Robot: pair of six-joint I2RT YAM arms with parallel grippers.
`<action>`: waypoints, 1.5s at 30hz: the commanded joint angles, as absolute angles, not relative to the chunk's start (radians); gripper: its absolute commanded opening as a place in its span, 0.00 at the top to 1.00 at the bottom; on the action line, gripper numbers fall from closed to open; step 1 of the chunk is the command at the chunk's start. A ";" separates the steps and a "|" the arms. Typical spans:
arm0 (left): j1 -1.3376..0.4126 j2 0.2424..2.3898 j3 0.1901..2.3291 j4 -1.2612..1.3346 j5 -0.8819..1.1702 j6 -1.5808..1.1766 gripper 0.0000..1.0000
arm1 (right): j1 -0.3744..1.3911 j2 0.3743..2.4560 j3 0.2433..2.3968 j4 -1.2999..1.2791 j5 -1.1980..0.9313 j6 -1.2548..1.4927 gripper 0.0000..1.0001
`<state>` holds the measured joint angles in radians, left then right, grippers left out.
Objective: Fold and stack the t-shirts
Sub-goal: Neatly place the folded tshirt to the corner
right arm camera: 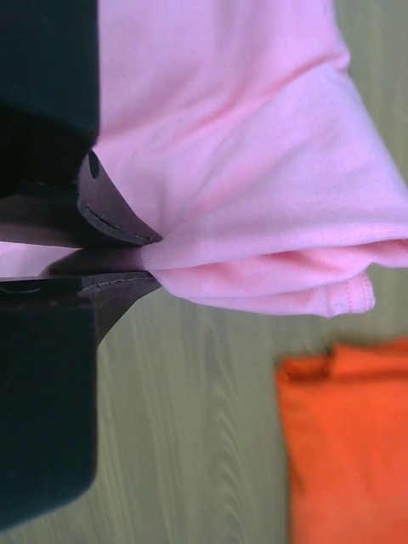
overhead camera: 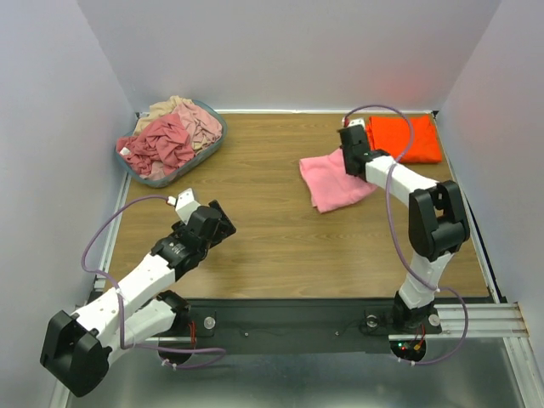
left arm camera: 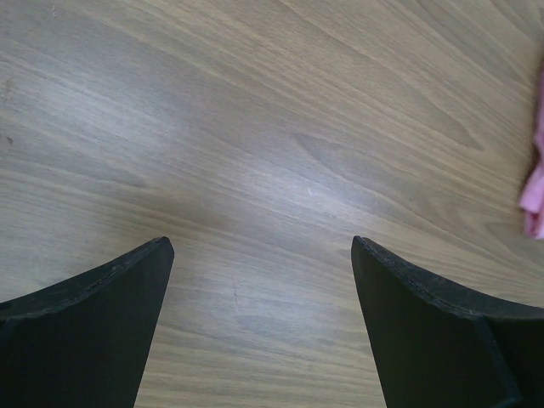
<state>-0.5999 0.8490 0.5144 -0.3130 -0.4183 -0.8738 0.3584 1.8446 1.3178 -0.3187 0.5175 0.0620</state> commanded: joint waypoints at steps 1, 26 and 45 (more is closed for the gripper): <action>-0.594 0.876 0.541 -0.334 -0.466 -0.877 0.02 | 0.273 1.850 1.396 -0.157 0.465 -0.177 1.00; -0.568 0.933 0.581 -0.379 -0.500 -0.894 0.01 | 0.083 2.054 1.845 -0.107 0.479 -0.376 1.00; -0.554 0.968 0.574 -0.353 -0.480 -0.881 0.02 | 0.069 1.970 1.918 -0.109 0.508 -0.344 1.00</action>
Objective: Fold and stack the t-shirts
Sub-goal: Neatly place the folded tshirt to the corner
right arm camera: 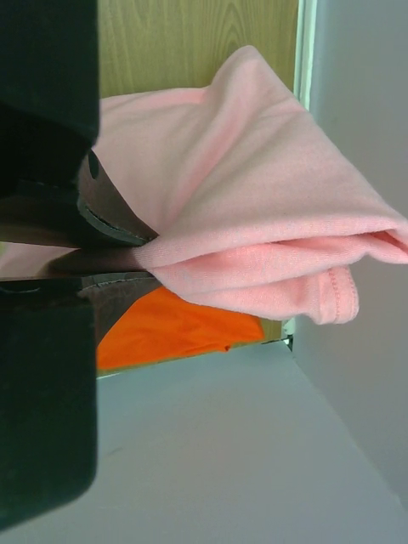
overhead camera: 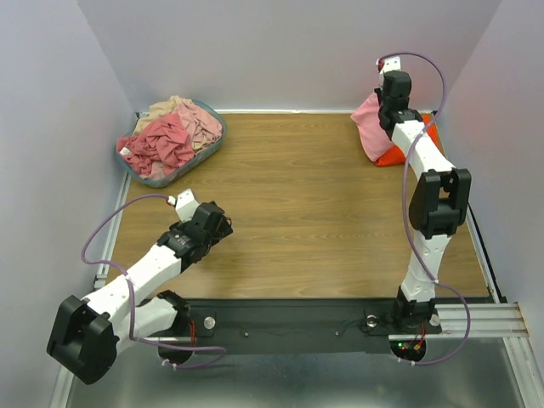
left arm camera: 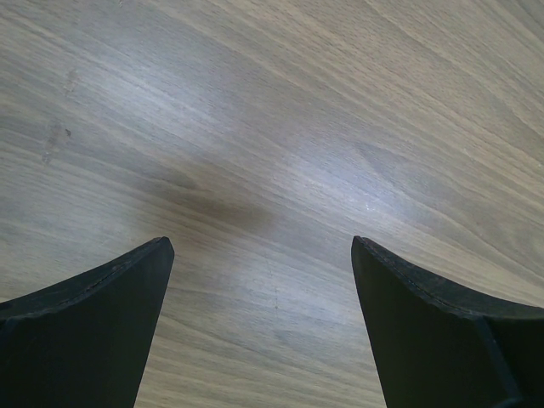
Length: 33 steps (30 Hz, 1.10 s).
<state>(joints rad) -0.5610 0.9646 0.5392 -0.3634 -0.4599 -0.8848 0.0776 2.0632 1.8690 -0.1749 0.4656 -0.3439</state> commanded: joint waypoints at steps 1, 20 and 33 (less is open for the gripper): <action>-0.552 0.968 0.574 -0.353 -0.479 -0.881 0.02 | 0.066 1.970 1.914 -0.109 0.508 -0.345 1.00; -0.541 1.002 0.592 -0.359 -0.474 -0.874 0.02 | 0.005 2.066 1.953 -0.109 0.500 -0.356 1.00; -0.529 1.052 0.627 -0.368 -0.480 -0.864 0.02 | -0.071 2.190 2.049 -0.109 0.480 -0.347 0.97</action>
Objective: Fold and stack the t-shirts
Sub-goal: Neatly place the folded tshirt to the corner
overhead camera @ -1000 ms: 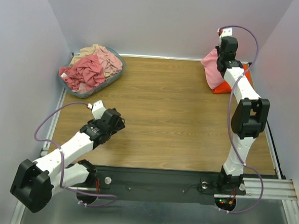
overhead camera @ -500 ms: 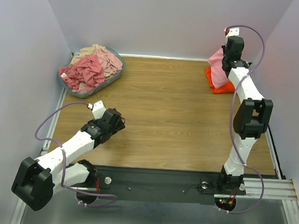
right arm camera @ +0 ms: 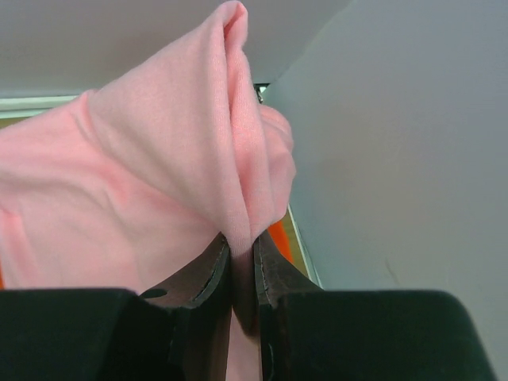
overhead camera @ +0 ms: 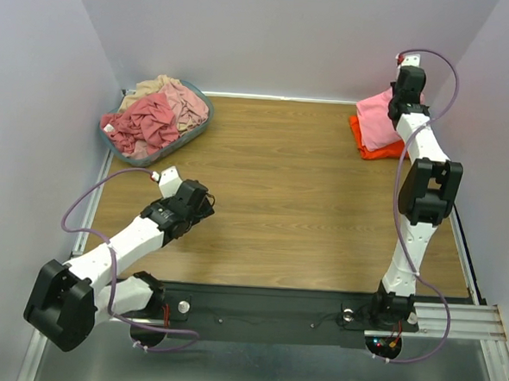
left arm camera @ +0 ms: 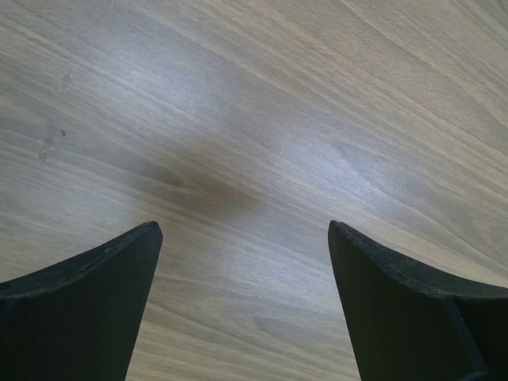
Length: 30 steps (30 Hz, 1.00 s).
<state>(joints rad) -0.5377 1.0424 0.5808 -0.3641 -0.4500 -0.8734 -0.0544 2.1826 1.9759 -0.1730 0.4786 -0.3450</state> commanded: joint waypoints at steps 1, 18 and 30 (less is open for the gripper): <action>-0.529 1.055 0.632 -0.368 -0.480 -0.864 0.02 | -0.080 2.207 2.055 -0.109 0.483 -0.345 0.96; -0.518 1.138 0.721 -0.400 -0.508 -0.836 0.02 | -0.107 2.286 2.086 -0.110 0.529 -0.249 0.05; -0.517 1.020 0.674 -0.367 -0.422 -0.836 0.02 | -0.058 1.807 1.716 -0.183 0.140 0.162 0.00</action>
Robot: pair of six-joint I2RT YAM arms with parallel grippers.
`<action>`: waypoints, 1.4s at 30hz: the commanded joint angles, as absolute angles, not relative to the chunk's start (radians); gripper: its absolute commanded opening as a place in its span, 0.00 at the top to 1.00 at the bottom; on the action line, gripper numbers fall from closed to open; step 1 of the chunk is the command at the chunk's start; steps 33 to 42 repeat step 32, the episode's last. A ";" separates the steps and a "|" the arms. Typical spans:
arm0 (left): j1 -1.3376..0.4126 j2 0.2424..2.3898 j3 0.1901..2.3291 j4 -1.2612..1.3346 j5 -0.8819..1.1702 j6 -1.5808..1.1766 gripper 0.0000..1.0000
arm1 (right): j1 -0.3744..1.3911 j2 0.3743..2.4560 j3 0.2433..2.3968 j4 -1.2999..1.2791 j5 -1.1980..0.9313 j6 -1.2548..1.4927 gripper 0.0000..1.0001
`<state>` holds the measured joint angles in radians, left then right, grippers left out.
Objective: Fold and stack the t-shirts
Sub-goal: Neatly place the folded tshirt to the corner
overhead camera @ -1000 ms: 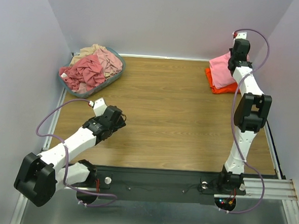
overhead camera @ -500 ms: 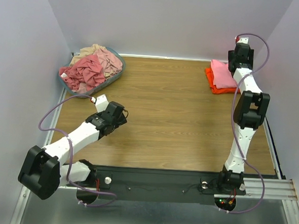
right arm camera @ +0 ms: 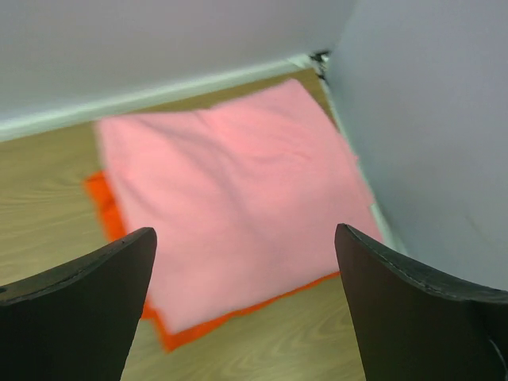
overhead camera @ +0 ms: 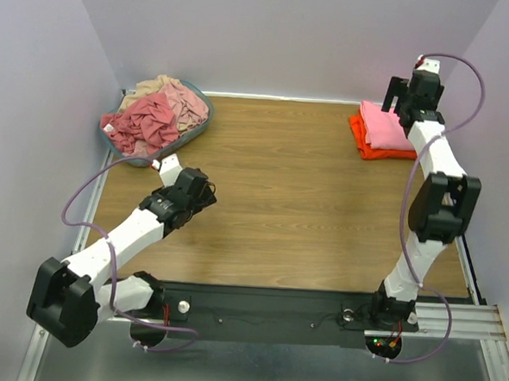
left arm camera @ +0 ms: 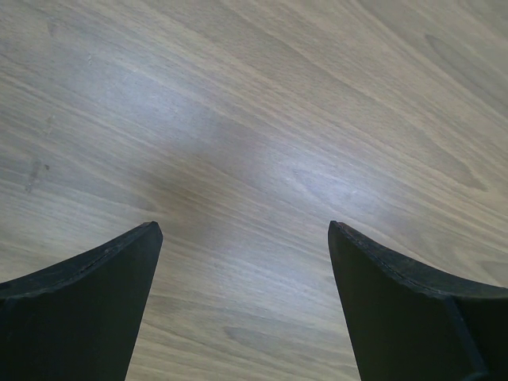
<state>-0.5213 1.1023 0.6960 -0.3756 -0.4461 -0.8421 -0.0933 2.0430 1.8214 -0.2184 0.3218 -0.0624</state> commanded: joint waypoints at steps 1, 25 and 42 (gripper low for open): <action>-0.517 1.005 0.664 -0.367 -0.417 -0.838 0.02 | -0.052 1.765 1.672 -0.183 0.108 0.201 0.00; -0.517 0.611 0.505 -0.368 -0.308 -0.914 0.01 | 0.101 0.583 0.482 -0.268 -0.067 0.632 0.00; -0.517 0.614 0.526 -0.390 -0.341 -0.919 0.02 | 0.101 0.598 0.486 -0.299 -0.028 0.615 0.00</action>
